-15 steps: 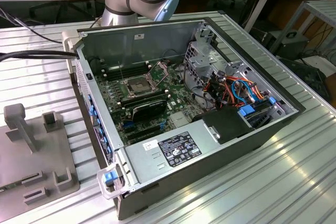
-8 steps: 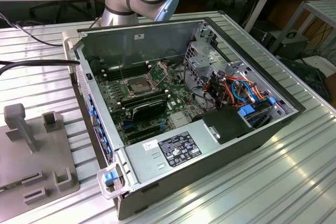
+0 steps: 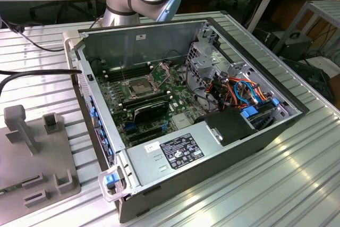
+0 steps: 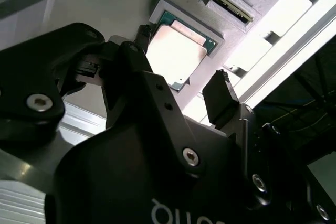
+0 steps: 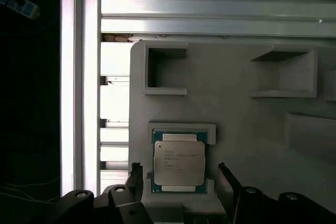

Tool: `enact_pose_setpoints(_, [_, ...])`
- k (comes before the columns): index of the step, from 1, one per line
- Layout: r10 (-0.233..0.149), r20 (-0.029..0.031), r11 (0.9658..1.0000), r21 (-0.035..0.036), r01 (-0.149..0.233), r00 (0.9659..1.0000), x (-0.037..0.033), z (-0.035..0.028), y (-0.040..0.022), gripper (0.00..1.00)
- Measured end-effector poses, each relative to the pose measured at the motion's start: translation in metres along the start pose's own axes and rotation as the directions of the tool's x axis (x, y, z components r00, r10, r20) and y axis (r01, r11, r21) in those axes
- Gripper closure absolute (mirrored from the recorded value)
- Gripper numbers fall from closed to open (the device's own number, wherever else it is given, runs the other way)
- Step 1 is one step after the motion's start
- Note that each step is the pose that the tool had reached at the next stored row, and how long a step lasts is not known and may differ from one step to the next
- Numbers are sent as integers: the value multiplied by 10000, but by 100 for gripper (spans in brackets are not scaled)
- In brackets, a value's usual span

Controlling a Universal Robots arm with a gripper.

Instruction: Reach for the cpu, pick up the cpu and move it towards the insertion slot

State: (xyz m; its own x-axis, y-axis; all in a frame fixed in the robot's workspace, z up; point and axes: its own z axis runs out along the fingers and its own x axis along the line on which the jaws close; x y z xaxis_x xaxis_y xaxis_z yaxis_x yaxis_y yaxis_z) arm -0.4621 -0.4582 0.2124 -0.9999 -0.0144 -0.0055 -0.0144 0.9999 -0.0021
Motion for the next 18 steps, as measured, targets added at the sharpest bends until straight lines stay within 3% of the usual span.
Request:
enact_pose_setpoints(5, [140, -64, 9999, 94, -140, 9999, -1, 120, 46, 33])
enact_pose_setpoints(9, [242, -116, 9997, 98, -240, 9996, -7, 149, 51, 33])
enact_pose_setpoints(18, [241, -132, 9997, 98, -240, 9996, -28, 189, 87, 33])
